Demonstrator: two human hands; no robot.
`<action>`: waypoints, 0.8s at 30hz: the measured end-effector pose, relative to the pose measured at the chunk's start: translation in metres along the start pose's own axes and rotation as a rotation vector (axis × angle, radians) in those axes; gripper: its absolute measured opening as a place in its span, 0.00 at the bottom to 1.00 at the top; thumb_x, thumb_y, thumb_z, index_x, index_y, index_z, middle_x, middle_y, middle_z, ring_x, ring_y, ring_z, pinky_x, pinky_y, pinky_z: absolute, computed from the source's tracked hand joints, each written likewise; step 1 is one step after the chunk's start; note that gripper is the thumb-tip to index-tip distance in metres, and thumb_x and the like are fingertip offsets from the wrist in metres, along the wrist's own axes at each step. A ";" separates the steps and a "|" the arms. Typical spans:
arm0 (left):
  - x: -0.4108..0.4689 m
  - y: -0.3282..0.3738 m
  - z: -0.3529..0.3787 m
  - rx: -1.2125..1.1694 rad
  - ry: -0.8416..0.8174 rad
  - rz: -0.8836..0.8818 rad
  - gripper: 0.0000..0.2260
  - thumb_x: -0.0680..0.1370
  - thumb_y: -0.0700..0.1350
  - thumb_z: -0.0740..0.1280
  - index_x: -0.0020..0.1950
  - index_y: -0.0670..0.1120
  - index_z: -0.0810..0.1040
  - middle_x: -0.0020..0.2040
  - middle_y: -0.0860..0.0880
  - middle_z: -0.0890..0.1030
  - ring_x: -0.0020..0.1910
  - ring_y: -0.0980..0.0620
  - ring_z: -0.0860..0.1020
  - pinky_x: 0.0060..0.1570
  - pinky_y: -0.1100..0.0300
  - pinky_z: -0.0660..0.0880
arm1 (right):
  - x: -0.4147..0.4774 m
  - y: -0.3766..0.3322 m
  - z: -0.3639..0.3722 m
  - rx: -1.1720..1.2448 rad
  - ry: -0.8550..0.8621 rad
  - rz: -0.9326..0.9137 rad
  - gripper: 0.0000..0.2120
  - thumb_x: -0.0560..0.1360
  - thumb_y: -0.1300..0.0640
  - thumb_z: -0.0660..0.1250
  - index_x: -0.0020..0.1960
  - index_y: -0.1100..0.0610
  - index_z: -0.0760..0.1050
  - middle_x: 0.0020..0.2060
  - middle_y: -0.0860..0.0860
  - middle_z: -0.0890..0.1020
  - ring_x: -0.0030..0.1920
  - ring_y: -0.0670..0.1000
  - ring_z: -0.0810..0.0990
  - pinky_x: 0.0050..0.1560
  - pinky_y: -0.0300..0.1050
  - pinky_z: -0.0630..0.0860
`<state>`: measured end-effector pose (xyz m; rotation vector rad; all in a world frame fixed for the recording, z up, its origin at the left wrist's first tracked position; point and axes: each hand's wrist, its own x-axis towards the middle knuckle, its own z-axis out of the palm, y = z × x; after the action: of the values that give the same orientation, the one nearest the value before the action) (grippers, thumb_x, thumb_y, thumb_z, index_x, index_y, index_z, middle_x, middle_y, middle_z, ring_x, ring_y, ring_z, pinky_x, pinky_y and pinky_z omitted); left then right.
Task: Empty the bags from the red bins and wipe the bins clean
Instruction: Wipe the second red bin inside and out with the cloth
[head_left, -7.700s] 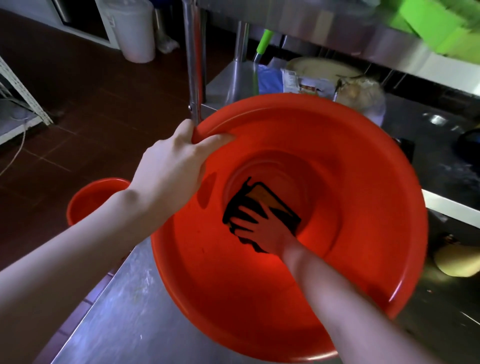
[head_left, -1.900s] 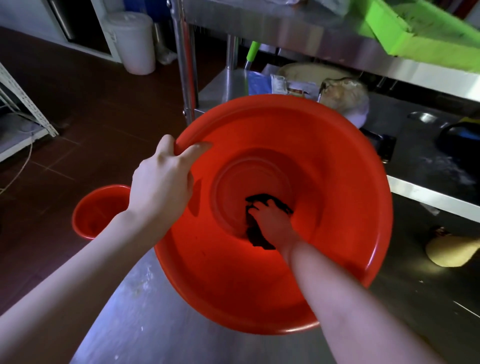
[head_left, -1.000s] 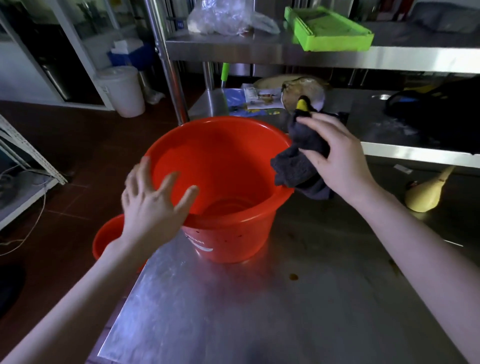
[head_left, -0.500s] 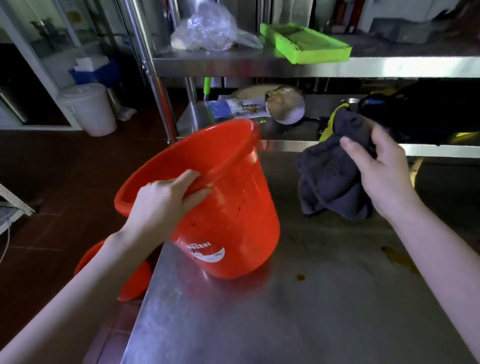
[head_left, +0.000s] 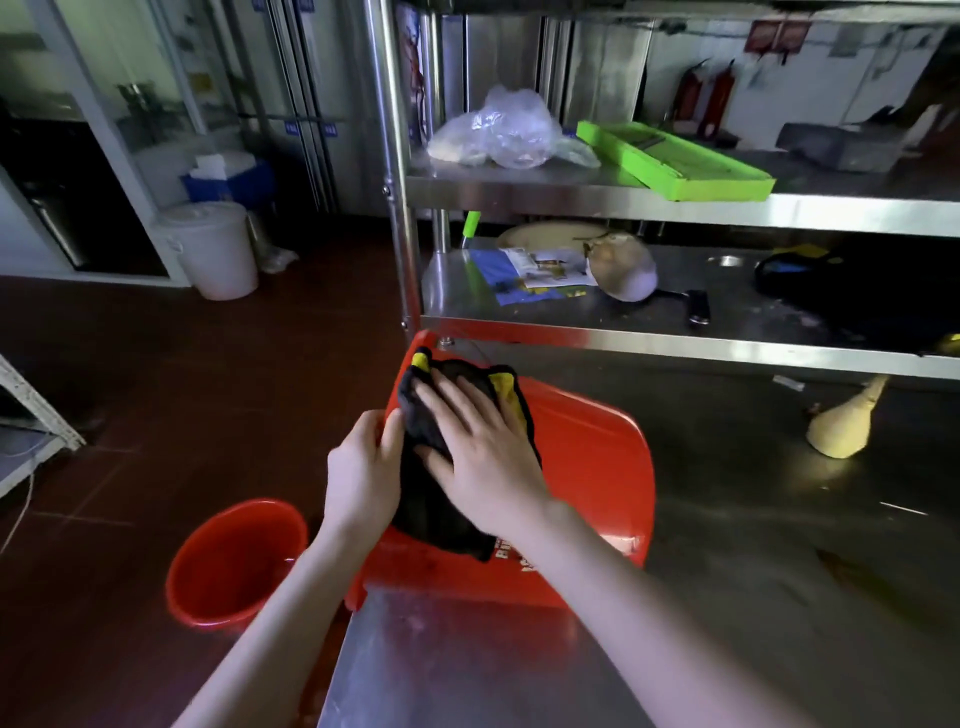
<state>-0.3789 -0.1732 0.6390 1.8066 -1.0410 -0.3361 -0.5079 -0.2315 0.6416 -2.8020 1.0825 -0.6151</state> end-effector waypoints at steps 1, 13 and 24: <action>0.000 -0.002 0.000 -0.032 -0.005 -0.016 0.13 0.82 0.50 0.58 0.44 0.46 0.75 0.37 0.52 0.79 0.39 0.49 0.77 0.34 0.68 0.69 | 0.000 -0.002 0.007 -0.024 0.041 0.012 0.29 0.80 0.42 0.54 0.79 0.46 0.53 0.78 0.46 0.58 0.77 0.53 0.57 0.74 0.59 0.53; 0.016 0.003 0.004 -0.036 -0.065 0.063 0.18 0.82 0.56 0.53 0.71 0.71 0.60 0.24 0.51 0.72 0.19 0.57 0.68 0.22 0.56 0.71 | -0.035 0.109 0.004 0.020 0.191 0.466 0.25 0.80 0.43 0.55 0.72 0.55 0.69 0.71 0.54 0.70 0.70 0.58 0.70 0.69 0.54 0.65; 0.026 -0.002 0.006 0.002 -0.010 0.053 0.16 0.83 0.55 0.53 0.69 0.71 0.63 0.40 0.57 0.78 0.33 0.62 0.75 0.39 0.62 0.71 | 0.008 -0.011 0.032 -0.073 0.230 0.149 0.26 0.78 0.39 0.55 0.74 0.44 0.65 0.73 0.46 0.68 0.73 0.56 0.66 0.70 0.63 0.59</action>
<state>-0.3664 -0.1974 0.6402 1.7776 -1.0944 -0.3121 -0.4833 -0.2308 0.6176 -2.7271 1.3652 -0.9162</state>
